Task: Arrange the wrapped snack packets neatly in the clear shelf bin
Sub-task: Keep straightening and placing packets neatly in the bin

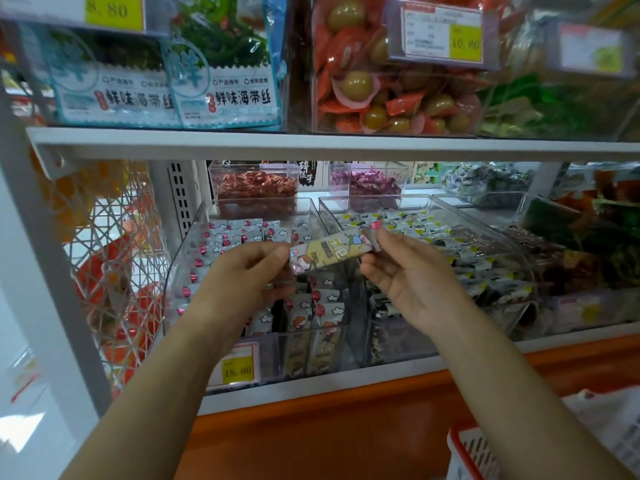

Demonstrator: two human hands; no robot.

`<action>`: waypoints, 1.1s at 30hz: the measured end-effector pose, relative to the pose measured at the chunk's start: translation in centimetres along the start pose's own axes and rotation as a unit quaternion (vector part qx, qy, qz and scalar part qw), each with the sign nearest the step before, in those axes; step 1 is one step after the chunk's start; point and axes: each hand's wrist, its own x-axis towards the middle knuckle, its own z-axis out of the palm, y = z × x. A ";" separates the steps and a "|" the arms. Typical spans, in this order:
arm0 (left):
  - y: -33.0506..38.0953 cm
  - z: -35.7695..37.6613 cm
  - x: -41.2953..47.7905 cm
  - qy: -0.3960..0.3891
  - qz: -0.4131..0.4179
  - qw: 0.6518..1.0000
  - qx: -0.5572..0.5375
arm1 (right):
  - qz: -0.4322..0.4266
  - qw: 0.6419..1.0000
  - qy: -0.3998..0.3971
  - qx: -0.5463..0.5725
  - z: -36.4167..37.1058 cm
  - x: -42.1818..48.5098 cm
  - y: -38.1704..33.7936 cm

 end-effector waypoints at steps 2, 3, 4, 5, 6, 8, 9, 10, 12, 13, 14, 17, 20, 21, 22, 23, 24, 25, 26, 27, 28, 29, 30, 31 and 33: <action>0.0 0.0 0.0 0.013 -0.002 1.000 -0.004 | 0.026 0.999 -0.012 0.035 -0.2 0.1 -0.1; 0.0 0.0 0.0 0.015 0.000 1.000 -0.009 | 0.033 0.998 -0.016 0.047 -0.4 0.2 -0.2; 0.0 0.1 0.0 0.015 0.003 1.000 -0.013 | 0.039 0.997 -0.020 0.059 -0.5 0.2 -0.2; 0.0 0.1 -0.1 0.016 0.004 1.000 -0.018 | 0.044 0.996 -0.027 0.072 -0.6 0.3 -0.3; 0.1 0.2 -0.1 0.015 0.006 1.000 -0.024 | 0.048 0.995 -0.033 0.084 -0.6 0.3 -0.3; 0.1 0.1 -0.2 0.011 0.008 0.999 -0.042 | 0.054 0.993 -0.045 0.097 -0.8 0.4 -0.3; 0.2 0.1 -0.2 0.007 0.007 0.998 -0.055 | 0.056 0.992 -0.049 0.099 -0.9 0.5 -0.2; 0.2 0.1 -0.2 0.004 0.008 0.997 -0.072 | 0.058 0.992 -0.052 0.100 -1.0 0.5 -0.2; 0.4 0.2 -0.2 0.000 0.011 0.994 -0.110 | 0.059 0.991 -0.049 0.105 -1.1 0.6 -0.1; 0.5 0.2 -0.2 -0.001 0.013 0.992 -0.123 | 0.058 0.992 -0.045 0.106 -1.1 0.7 -0.1; 0.5 0.3 -0.2 -0.003 0.016 0.992 -0.127 | 0.055 0.992 -0.042 0.104 -1.1 0.7 -0.1; 0.6 0.4 -0.3 -0.011 0.025 0.992 -0.120 | 0.037 0.995 -0.030 0.091 -1.1 0.6 -0.1; 0.7 0.4 -0.4 0.001 0.011 0.989 -0.146 | -0.005 0.999 -0.015 0.042 -1.1 0.6 0.1; 0.8 0.4 -0.4 -0.001 0.001 0.988 -0.156 | -0.024 0.999 -0.012 0.018 -1.1 0.6 0.1; 0.9 0.4 -0.4 -0.009 -0.011 0.986 -0.165 | -0.044 0.999 -0.011 -0.008 -1.1 0.5 0.2; 1.0 0.5 -0.4 -0.018 -0.025 0.984 -0.173 | -0.062 0.998 -0.009 -0.031 -1.1 0.5 0.3; 1.0 0.5 -0.4 -0.026 -0.038 0.983 -0.177 | -0.078 0.996 -0.008 -0.052 -1.0 0.5 0.4; 1.1 0.5 -0.4 -0.034 -0.044 0.984 -0.172 | -0.090 0.993 -0.006 -0.072 -0.9 0.4 0.4; 1.0 0.5 -0.5 -0.043 -0.039 0.986 -0.155 | -0.099 0.991 -0.007 -0.091 -0.8 0.4 0.5; 1.0 0.6 -0.6 -0.052 -0.028 0.989 -0.136 | -0.105 0.989 -0.011 -0.106 -0.7 0.3 0.5; 0.9 0.6 -0.7 -0.060 -0.016 0.991 -0.122 | -0.108 0.988 -0.015 -0.114 -0.6 0.3 0.5; 0.8 0.7 -0.7 -0.063 -0.007 0.991 -0.115 | -0.108 0.988 -0.018 -0.111 -0.5 0.2 0.5; 0.8 0.7 -0.7 -0.063 0.000 0.992 -0.109 | -0.108 0.988 -0.023 -0.107 -0.4 0.2 0.5; 0.8 0.7 -0.7 -0.060 0.006 0.993 -0.100 | -0.114 0.986 -0.030 -0.115 -0.4 0.1 0.4; 0.9 0.6 -0.7 -0.049 0.014 0.997 -0.059 | -0.148 0.969 -0.044 -0.193 -0.4 0.0 0.5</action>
